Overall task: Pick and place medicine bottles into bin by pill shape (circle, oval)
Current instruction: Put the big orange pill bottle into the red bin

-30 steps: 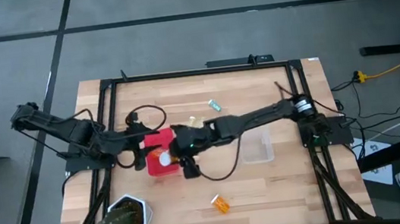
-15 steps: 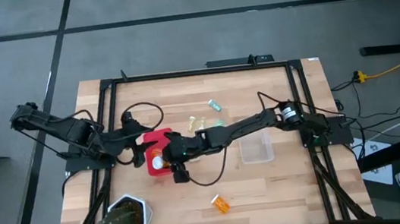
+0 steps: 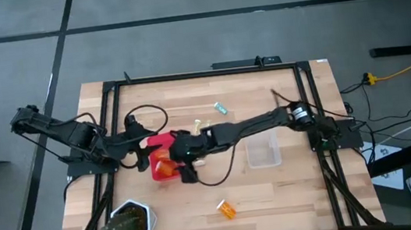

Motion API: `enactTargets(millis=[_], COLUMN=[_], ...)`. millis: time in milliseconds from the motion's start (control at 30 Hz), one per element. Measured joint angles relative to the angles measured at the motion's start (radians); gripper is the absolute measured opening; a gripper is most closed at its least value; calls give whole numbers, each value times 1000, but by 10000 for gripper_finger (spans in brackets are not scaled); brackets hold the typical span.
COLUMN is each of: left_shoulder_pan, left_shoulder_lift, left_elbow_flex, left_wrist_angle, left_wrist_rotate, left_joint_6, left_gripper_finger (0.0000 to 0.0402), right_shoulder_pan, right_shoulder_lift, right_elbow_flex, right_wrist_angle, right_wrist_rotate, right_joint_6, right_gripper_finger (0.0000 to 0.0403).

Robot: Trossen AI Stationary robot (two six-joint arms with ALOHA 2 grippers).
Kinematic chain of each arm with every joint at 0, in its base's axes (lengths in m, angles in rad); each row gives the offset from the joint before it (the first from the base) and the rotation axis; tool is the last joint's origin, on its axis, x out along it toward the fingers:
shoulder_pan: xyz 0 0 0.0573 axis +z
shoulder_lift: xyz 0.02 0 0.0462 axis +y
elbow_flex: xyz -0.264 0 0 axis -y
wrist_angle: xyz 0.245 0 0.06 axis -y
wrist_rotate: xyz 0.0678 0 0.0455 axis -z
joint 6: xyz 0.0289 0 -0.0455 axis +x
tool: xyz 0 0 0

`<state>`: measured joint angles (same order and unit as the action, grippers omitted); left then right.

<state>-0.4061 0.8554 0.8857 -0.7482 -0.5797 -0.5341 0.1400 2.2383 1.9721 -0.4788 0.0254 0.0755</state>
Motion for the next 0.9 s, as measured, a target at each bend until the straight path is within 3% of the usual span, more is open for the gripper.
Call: enactTargets(millis=[200,367,467,700,900], left_shoulder_pan=[0,0,0,0,0], left_shoulder_lift=[0,0,0,0,0], left_elbow_flex=[0,0,0,0,0], left_wrist_angle=[0,0,0,0,0], left_wrist_rotate=[0,-2,-2,-3,-3], left_joint_6=[-38,-52,-60,-62,-62], left_gripper_finger=[212,212,212,212,212], right_shoulder_pan=[33,84,121,249,344], right_shoulder_lift=[-78,-139,-142,-142,-142], right_elbow_flex=[107,122,121,69,-16], right_wrist_angle=[-454,-836,-968,-939,-664], right_wrist_rotate=[10,-1,0,1,26], right_joint_6=[51,33,86,221,346], right_gripper_finger=[251,248,247,247,247])
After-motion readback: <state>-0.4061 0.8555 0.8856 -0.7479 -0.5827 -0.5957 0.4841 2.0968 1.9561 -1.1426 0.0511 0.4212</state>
